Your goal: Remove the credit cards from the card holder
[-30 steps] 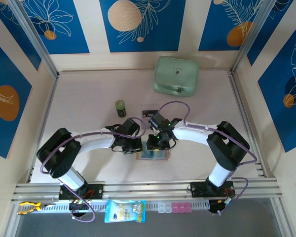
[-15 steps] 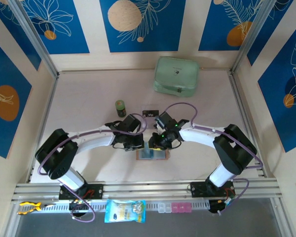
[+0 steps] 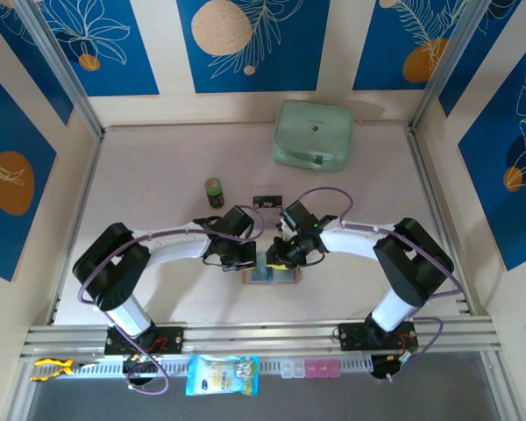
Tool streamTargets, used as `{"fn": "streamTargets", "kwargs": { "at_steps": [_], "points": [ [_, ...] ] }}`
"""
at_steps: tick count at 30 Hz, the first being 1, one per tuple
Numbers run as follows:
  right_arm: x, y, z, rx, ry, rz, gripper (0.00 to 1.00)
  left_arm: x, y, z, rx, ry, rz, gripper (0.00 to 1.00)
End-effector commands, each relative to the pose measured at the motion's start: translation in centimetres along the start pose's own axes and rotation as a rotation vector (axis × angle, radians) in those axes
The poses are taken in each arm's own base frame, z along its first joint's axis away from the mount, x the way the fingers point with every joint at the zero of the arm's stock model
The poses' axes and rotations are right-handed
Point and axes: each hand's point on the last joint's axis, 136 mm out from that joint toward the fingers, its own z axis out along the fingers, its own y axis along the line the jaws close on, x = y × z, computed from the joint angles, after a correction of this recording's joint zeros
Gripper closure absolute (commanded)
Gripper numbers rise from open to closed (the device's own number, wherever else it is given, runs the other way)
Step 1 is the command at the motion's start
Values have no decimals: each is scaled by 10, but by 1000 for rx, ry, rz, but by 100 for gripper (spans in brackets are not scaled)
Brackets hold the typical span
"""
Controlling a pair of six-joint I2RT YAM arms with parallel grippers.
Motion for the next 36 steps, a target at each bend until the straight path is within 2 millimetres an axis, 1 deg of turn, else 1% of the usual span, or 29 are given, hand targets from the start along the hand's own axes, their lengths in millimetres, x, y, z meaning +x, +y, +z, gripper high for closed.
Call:
{"fn": "streamTargets", "kwargs": {
  "at_steps": [1, 8, 12, 19, 24, 30, 36],
  "points": [
    [5, -3, 4, -12, 30, 28, 76, 8, 15, 6, -59, 22, -1, 100],
    [5, -8, 8, 6, 38, 34, 75, 9, 19, 8, -75, 31, -5, 100],
    [5, 1, 8, -58, 41, 29, 77, 9, 19, 8, -74, 30, -2, 100],
    [3, 10, 1, -127, 26, 42, 85, 9, 19, 8, -75, 30, -6, 100],
    [1, 6, -3, -123, 17, 47, 89, 9, 20, 8, -79, 30, -5, 100],
    [1, -1, -9, -93, 5, 43, 91, 9, 21, 5, -84, 26, -6, 100],
    [-2, -8, -20, -47, -18, 30, 91, 10, 24, 4, -89, 23, -10, 100]
  ]
}}
